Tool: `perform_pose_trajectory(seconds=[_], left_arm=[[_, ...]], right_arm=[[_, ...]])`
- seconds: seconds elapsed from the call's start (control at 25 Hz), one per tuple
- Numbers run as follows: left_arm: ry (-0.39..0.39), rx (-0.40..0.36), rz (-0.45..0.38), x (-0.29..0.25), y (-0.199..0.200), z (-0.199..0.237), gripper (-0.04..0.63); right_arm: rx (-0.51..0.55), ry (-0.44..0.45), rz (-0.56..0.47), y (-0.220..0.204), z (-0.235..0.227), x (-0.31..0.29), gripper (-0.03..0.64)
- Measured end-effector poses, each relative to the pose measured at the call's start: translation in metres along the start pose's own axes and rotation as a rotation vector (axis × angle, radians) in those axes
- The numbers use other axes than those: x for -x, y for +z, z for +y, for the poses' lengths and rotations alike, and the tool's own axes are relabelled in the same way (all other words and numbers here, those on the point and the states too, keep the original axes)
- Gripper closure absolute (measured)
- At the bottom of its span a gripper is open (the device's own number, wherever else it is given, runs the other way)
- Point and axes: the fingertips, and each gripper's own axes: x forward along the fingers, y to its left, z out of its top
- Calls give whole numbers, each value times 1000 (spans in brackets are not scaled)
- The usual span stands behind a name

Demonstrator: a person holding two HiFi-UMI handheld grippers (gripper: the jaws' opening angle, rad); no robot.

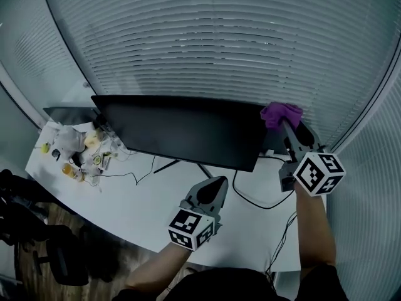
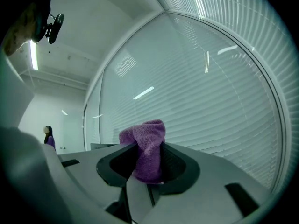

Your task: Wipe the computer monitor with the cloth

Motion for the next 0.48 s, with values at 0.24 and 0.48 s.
perform_pose_trajectory(seconds=[0.24, 0.48], left_arm=[[31, 14, 20, -9, -8, 5, 591], [45, 26, 37, -9, -17, 9, 591]], right_arm=[[-42, 31, 12, -17, -10, -8, 472], [-59, 37, 45, -40, -14, -7, 472]])
